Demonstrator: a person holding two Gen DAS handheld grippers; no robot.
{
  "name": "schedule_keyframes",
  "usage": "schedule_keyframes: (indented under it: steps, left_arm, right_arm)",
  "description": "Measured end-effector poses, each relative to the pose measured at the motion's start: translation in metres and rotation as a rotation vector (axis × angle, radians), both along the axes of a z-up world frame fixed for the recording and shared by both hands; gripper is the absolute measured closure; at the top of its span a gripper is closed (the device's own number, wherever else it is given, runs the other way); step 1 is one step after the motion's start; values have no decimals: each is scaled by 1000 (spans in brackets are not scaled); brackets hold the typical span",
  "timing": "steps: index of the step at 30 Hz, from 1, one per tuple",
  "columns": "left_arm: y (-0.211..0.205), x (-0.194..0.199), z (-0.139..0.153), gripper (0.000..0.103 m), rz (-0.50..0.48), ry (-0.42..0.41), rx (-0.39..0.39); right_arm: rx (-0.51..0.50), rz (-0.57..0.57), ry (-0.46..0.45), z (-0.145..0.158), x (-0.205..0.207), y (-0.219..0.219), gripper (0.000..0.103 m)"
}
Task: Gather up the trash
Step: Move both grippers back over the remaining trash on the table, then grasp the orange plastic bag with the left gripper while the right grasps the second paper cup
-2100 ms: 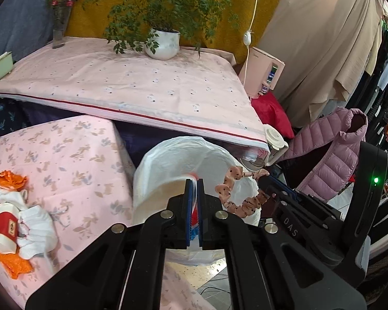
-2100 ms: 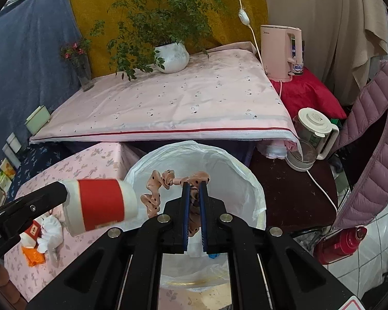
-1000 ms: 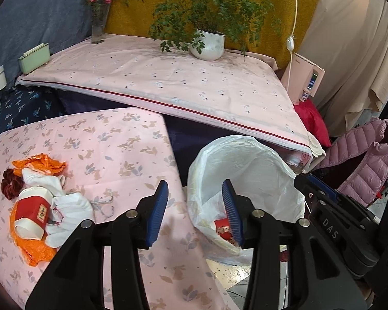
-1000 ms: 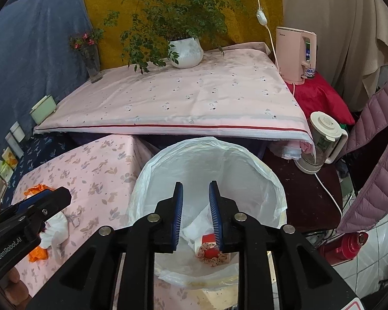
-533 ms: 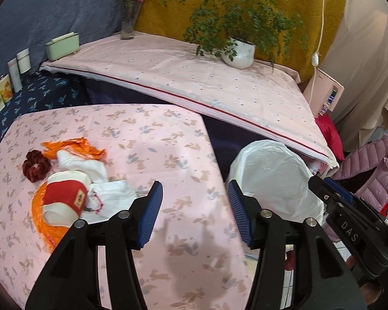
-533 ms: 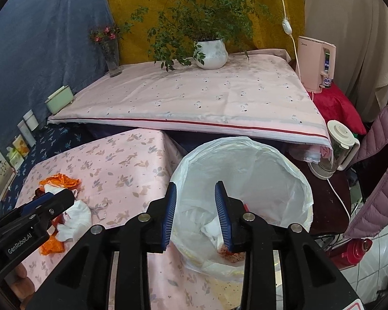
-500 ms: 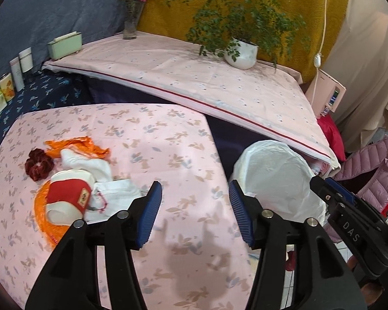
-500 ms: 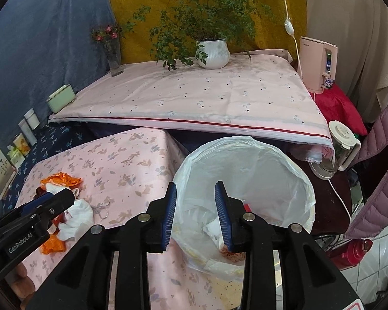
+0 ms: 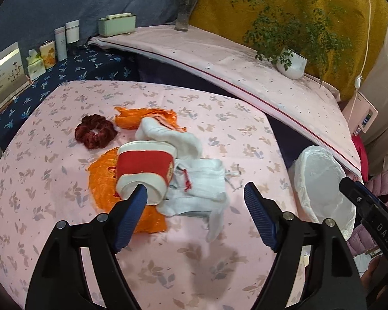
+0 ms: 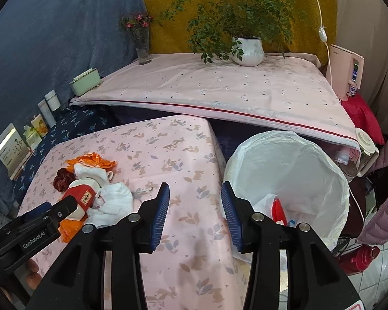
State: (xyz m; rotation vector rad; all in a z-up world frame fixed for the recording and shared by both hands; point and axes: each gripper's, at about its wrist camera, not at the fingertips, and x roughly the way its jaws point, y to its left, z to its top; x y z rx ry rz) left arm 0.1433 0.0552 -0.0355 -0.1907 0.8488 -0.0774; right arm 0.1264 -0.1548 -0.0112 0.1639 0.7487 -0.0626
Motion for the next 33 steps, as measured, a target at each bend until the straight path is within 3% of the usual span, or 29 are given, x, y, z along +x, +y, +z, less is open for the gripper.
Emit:
schedule_keyframes:
  steps: [11,18,24,29,33]
  left_arm:
    - [68,-8,-42,29,103,88,-41]
    - [78,-7,-59,30,101,109,-56]
    - [74,2,-70,51,69,142,-71]
    - [74,5,-75,86,55,164,-88]
    - [78,4,-73,92,55,160,-111]
  right_arm:
    - [16,71,34,-14,6,49,58]
    - [21,99,60,-26,10,72,58]
    - [22,116,75,-33,14,86,58]
    - [19,123,98,-41,19,93,58]
    - [29,141,115,-47,22,100,58]
